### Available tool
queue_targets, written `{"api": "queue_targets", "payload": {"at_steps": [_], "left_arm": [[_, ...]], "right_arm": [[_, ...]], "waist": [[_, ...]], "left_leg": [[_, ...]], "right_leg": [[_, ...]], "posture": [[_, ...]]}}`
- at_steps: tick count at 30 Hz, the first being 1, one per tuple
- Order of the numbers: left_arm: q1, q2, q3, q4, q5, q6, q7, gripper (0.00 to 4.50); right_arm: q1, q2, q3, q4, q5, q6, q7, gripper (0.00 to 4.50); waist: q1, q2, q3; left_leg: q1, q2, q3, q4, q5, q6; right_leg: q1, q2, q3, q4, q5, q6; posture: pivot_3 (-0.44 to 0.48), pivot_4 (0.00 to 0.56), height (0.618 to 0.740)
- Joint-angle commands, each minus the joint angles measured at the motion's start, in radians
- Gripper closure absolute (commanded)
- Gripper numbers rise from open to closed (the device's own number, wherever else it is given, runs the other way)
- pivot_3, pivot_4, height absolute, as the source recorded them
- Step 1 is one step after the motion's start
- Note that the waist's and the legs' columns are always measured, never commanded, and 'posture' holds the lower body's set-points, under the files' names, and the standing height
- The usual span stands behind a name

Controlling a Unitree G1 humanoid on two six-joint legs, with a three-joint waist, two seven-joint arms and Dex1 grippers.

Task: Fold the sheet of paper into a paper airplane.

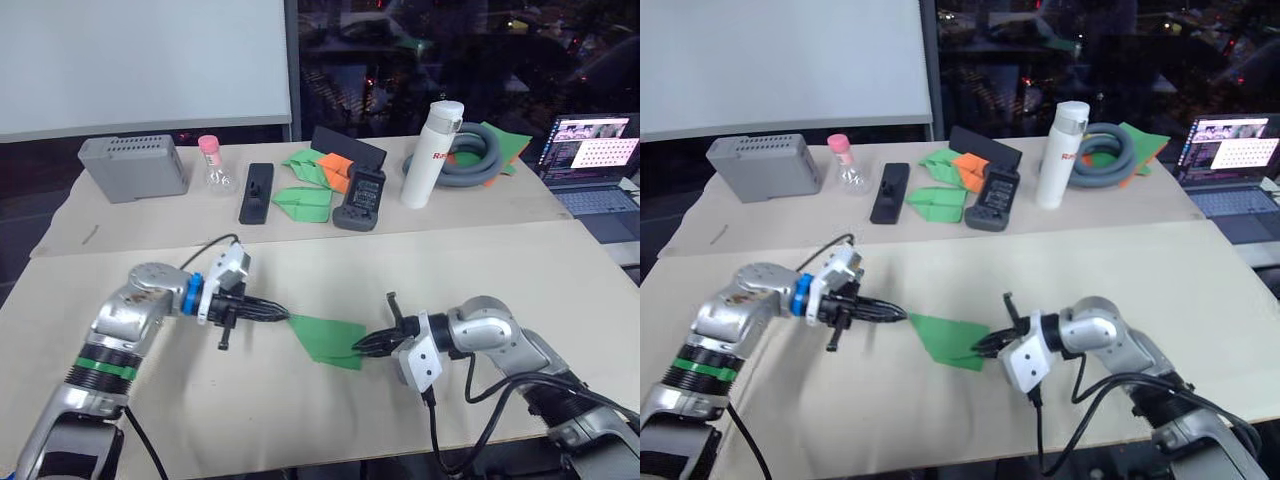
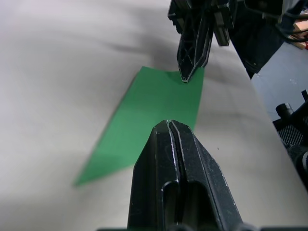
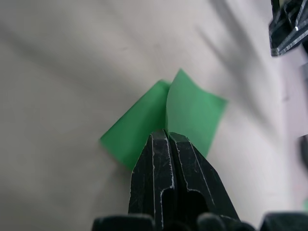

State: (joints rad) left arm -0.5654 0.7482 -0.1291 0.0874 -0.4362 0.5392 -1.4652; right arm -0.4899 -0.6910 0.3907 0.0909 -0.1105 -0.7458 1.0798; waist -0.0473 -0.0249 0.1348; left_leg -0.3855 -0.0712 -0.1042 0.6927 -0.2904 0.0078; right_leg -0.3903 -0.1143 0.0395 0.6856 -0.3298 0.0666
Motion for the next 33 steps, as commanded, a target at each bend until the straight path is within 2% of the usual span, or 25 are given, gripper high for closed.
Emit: {"api": "queue_targets", "payload": {"at_steps": [1,8,15,21,28,33], "left_arm": [[-0.016,0.033,0.021,-0.035,-0.018,0.015,-0.019,4.5],[0.042,0.07,-0.023,-0.06,0.034,-0.053,-0.031,4.5],[0.091,-0.005,-0.073,-0.066,0.123,-0.195,0.052,4.5],[0.069,-0.101,-0.084,-0.02,0.18,-0.286,0.144,4.5],[0.167,-0.137,-0.112,0.002,0.254,-0.392,0.207,4.5],[0.187,-0.172,-0.136,0.051,0.284,-0.428,0.233,4.5]], "right_arm": [[-0.031,0.006,0.024,-0.006,0.045,-0.095,0.01,4.48],[-0.104,-0.022,0.079,0.051,0.116,-0.207,0.071,4.48],[-0.153,0.003,0.113,0.221,0.079,-0.272,0.075,4.48],[-0.126,0.0,0.108,0.207,0.068,-0.247,0.055,4.48],[-0.095,-0.002,0.102,0.169,0.041,-0.21,0.03,4.48],[-0.061,-0.008,0.089,0.139,0.028,-0.176,0.004,4.48]], "waist": [[0.0,0.0,0.0],[0.004,0.001,0.0],[0.005,0.001,0.0],[0.005,0.001,0.0],[0.002,0.001,0.0],[0.012,0.001,0.0]], "left_leg": [[0.0,0.0,0.0,0.0,0.0,0.0],[0.0,0.0,-0.001,0.0,0.0,0.0],[0.0,0.0,-0.001,0.0,0.0,0.0],[-0.001,0.0,-0.001,0.001,0.0,0.0],[-0.001,0.0,-0.001,0.0,0.0,0.0],[0.0,-0.001,-0.001,0.002,0.0,0.0]], "right_leg": [[0.0,0.0,0.0,0.0,0.0,0.0],[0.001,0.0,0.0,-0.002,0.0,0.0],[0.001,0.0,0.0,-0.003,0.0,0.0],[0.001,0.0,0.0,-0.003,0.0,0.0],[0.0,0.0,0.001,-0.002,0.0,0.0],[0.001,-0.001,0.001,-0.002,0.0,0.0]], "posture": [[0.0,0.15,0.74],[0.0,0.15,0.74],[0.0,0.15,0.74],[0.0,0.15,0.74],[0.0,0.15,0.74],[0.0,0.15,0.74]]}}
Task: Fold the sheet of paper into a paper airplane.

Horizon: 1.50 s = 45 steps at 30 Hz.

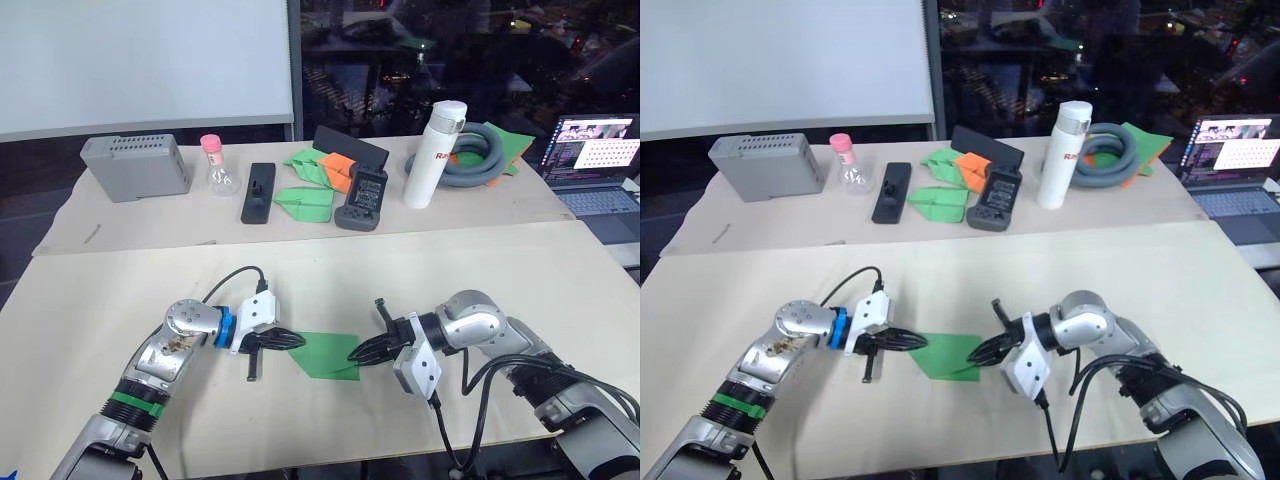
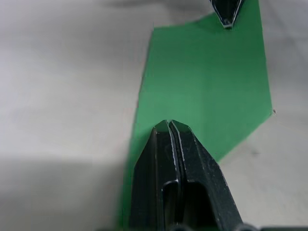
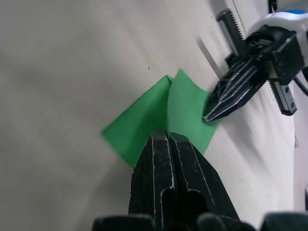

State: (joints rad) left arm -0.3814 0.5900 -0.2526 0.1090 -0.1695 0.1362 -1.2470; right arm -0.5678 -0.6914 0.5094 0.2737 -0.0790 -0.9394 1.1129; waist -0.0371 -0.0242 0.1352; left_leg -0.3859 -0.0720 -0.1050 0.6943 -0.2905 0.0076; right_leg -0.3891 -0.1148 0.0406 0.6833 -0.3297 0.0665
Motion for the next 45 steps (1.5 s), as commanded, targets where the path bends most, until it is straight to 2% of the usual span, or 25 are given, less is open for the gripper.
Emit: {"api": "queue_targets", "payload": {"at_steps": [1,3,8,11,18,27,32,35,37,45], "left_arm": [[-0.001,-0.022,-0.013,0.048,0.021,-0.029,0.019,4.5],[-0.006,-0.029,-0.014,0.071,0.027,-0.04,0.022,4.5],[-0.005,-0.028,-0.021,0.089,0.032,-0.055,0.015,4.5],[-0.006,-0.027,-0.028,0.102,0.039,-0.067,0.013,4.5],[-0.027,-0.036,-0.034,0.13,0.038,-0.075,0.006,4.5],[-0.05,-0.044,-0.039,0.163,0.038,-0.084,-0.009,4.5],[-0.046,-0.042,-0.039,0.158,0.038,-0.087,-0.011,4.5],[-0.04,-0.035,-0.039,0.156,0.042,-0.092,-0.01,4.5],[-0.038,-0.032,-0.04,0.153,0.046,-0.094,-0.01,4.5],[-0.015,-0.027,-0.037,0.115,0.038,-0.073,0.005,4.5]], "right_arm": [[0.028,-0.007,-0.041,-0.058,-0.003,0.029,-0.045,4.48],[0.045,-0.006,-0.054,-0.083,0.007,0.062,-0.058,4.48],[0.089,-0.021,-0.076,-0.131,-0.004,0.128,-0.083,2.92],[0.174,-0.034,-0.122,-0.205,0.011,0.221,-0.127,1.88],[0.376,-0.024,-0.198,-0.37,-0.022,0.37,-0.234,1.88],[0.407,0.002,-0.209,-0.426,-0.022,0.457,-0.276,1.88],[0.42,0.01,-0.197,-0.435,0.001,0.501,-0.264,3.3],[0.421,0.007,-0.192,-0.453,0.052,0.554,-0.224,4.41],[0.421,0.01,-0.196,-0.466,0.111,0.62,-0.192,4.46],[0.327,0.06,-0.249,-0.488,0.38,1.085,-0.125,4.46]], "waist": [[0.004,0.0,0.0],[0.005,0.0,0.0],[0.004,0.0,0.0],[0.01,0.0,0.0],[0.02,0.0,0.0],[0.024,0.0,0.0],[0.023,0.0,0.0],[0.023,0.0,0.0],[0.023,0.0,0.0],[0.023,0.0,0.0]], "left_leg": [[0.0,0.0,0.0,0.0,0.0,0.0],[0.001,0.0,0.0,0.0,0.0,0.0],[0.001,0.0,0.0,0.0,0.0,0.0],[0.001,0.0,0.0,0.0,0.0,0.0],[0.001,0.0,0.0,0.0,0.0,0.0],[0.002,-0.001,0.0,0.0,0.0,0.0],[0.002,0.0,0.0,0.0,0.0,0.0],[0.002,0.0,0.0,0.0,0.0,0.0],[0.002,0.0,0.0,0.0,0.0,0.0],[0.002,0.0,0.0,-0.001,0.0,0.0]], "right_leg": [[0.0,0.0,0.0,0.0,0.0,0.0],[0.0,0.0,0.0,0.0,0.0,0.0],[0.0,0.0,0.001,0.001,0.0,0.0],[0.001,0.0,0.001,0.001,0.0,0.0],[0.001,0.0,0.001,0.001,0.0,0.0],[0.001,0.0,0.001,0.001,0.0,0.0],[0.001,0.0,0.001,0.001,0.0,0.0],[0.001,0.0,0.001,0.001,0.0,0.0],[0.001,0.0,0.001,0.001,0.0,0.0],[0.002,0.001,0.001,0.0,0.0,0.0]], "posture": [[0.0,0.15,0.74],[0.0,0.15,0.74],[0.0,0.15,0.74],[0.0,0.15,0.74],[0.0,0.15,0.74],[0.0,0.15,0.74],[0.0,0.15,0.74],[0.0,0.15,0.74],[0.0,0.15,0.74],[0.0,0.15,0.74]]}}
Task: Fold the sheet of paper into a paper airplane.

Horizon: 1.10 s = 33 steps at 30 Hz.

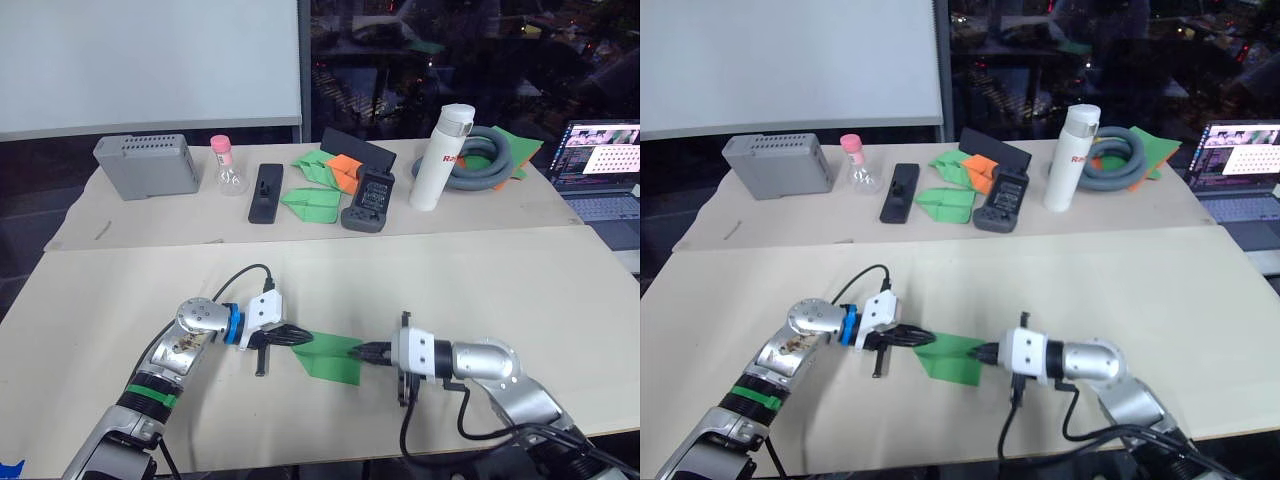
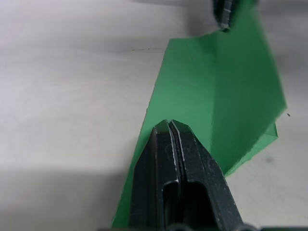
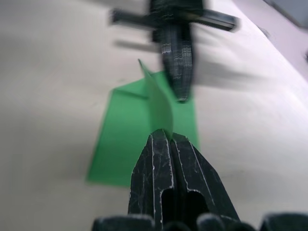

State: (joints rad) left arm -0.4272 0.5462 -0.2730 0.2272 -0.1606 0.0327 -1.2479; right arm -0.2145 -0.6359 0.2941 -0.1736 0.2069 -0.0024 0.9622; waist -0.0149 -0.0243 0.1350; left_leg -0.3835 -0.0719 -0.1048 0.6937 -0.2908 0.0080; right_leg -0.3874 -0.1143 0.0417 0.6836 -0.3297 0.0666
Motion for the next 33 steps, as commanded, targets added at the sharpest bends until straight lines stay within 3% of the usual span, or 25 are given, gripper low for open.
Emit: {"api": "queue_targets", "payload": {"at_steps": [1,8,21,33], "left_arm": [[0.035,0.019,-0.015,-0.011,0.027,0.034,0.007,4.5],[0.049,0.03,0.002,-0.041,0.018,0.056,0.022,4.5],[0.07,0.046,0.009,-0.082,0.012,0.087,0.02,4.5],[0.053,0.025,0.034,-0.074,-0.003,0.085,0.052,4.5]], "right_arm": [[-0.037,0.005,-0.036,-0.04,0.122,0.213,0.033,4.46],[-0.099,0.016,-0.049,-0.041,0.266,0.584,0.036,4.46],[-0.163,0.093,-0.145,-0.015,0.434,1.05,-0.073,4.46],[-0.168,0.121,-0.174,0.05,0.451,1.204,-0.156,4.46]], "waist": [[0.001,0.0,0.0],[0.0,0.0,0.0],[-0.003,0.0,0.0],[-0.003,-0.001,-0.001]], "left_leg": [[0.0,0.0,0.0,0.0,0.0,0.0],[0.0,0.0,0.0,-0.001,0.0,0.001],[0.0,0.0,0.0,-0.002,-0.001,0.001],[0.0,0.0,0.0,-0.002,-0.001,0.001]], "right_leg": [[0.0,0.0,0.0,0.0,0.0,0.0],[-0.001,0.0,0.0,0.0,0.0,0.0],[-0.001,0.0,0.0,0.0,0.0,0.0],[-0.001,-0.001,0.001,0.0,0.0,0.0]], "posture": [[0.0,0.15,0.74],[0.0,0.15,0.74],[0.0,0.15,0.74],[0.0,0.15,0.74]]}}
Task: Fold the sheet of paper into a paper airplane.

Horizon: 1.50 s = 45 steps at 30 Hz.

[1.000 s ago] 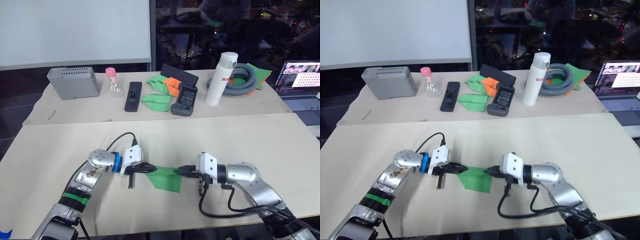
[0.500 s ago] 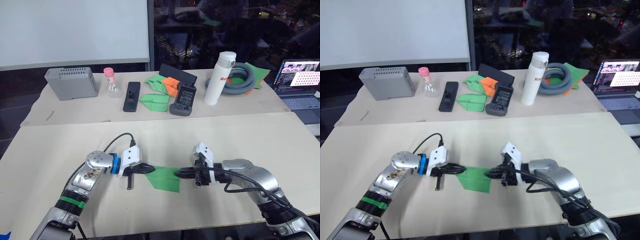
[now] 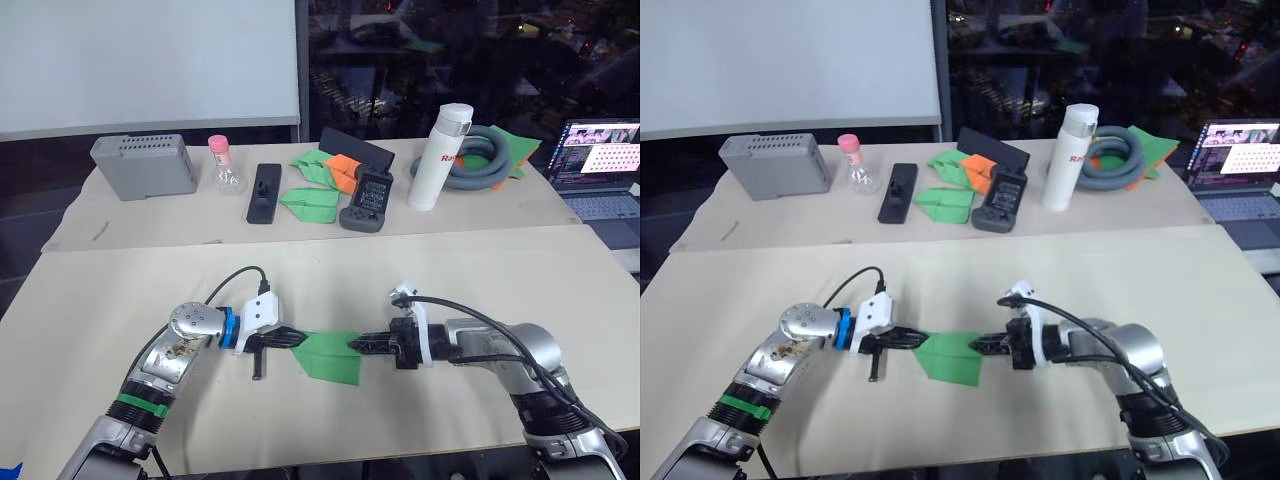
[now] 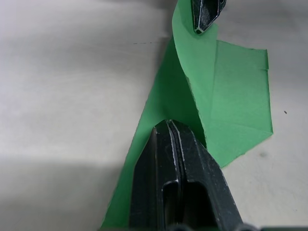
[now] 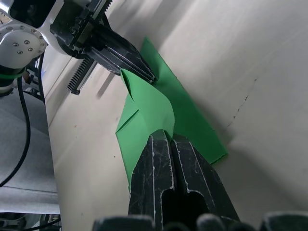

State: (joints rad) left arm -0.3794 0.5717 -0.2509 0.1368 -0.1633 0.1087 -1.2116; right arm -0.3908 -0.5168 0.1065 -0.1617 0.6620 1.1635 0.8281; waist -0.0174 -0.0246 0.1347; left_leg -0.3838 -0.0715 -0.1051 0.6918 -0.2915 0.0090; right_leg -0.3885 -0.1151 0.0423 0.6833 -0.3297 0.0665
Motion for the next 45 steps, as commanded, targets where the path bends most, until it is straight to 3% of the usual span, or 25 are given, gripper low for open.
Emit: {"api": "queue_targets", "payload": {"at_steps": [1,13,21,25,36,45], "left_arm": [[0.005,-0.002,0.015,0.018,-0.001,0.007,0.019,4.5],[0.001,-0.008,0.03,0.017,-0.011,0.013,0.033,4.5],[-0.002,-0.002,0.034,0.003,-0.016,0.017,0.03,4.5],[-0.006,-0.002,0.038,-0.024,-0.028,0.028,0.024,4.5],[-0.036,-0.009,0.119,-0.264,-0.231,0.243,0.033,4.5],[-0.044,0.003,-0.025,-0.154,-0.036,0.093,0.036,4.5]], "right_arm": [[0.008,0.0,0.017,0.046,-0.004,0.054,-0.028,4.46],[0.026,-0.004,0.05,0.072,-0.033,0.083,-0.061,4.46],[0.095,-0.126,0.22,-0.001,-0.196,-0.207,0.022,4.46],[0.099,-0.127,0.233,0.02,-0.208,-0.235,0.029,4.46],[0.099,-0.136,0.249,0.046,-0.219,-0.238,0.042,4.46],[0.098,-0.125,0.237,0.037,-0.216,-0.242,0.03,4.46]], "waist": [[0.0,-0.001,-0.001],[0.004,-0.006,-0.004],[0.007,-0.009,-0.006],[0.006,-0.009,-0.006],[0.005,-0.009,-0.006],[0.006,-0.009,-0.006]], "left_leg": [[0.0,0.0,0.0,0.0,0.0,0.0],[0.0,0.0,0.0,0.0,0.0,0.0],[0.002,-0.001,-0.001,0.001,-0.003,0.005],[0.002,-0.002,-0.001,0.001,-0.004,0.006],[0.002,-0.001,-0.001,0.001,-0.004,0.006],[0.003,-0.001,-0.001,0.0,-0.003,0.005]], "right_leg": [[0.0,0.0,0.0,0.0,0.0,0.0],[0.001,-0.001,0.0,0.0,0.0,0.0],[0.001,-0.001,0.0,-0.003,0.001,0.001],[0.002,-0.002,0.0,-0.003,0.001,0.001],[0.002,-0.002,0.0,-0.003,0.001,0.001],[0.003,-0.002,0.0,-0.004,0.001,0.001]], "posture": [[0.0,0.15,0.74],[0.0,0.15,0.74],[0.0,0.15,0.74],[0.0,0.15,0.74],[0.0,0.15,0.74],[0.0,0.15,0.74]]}}
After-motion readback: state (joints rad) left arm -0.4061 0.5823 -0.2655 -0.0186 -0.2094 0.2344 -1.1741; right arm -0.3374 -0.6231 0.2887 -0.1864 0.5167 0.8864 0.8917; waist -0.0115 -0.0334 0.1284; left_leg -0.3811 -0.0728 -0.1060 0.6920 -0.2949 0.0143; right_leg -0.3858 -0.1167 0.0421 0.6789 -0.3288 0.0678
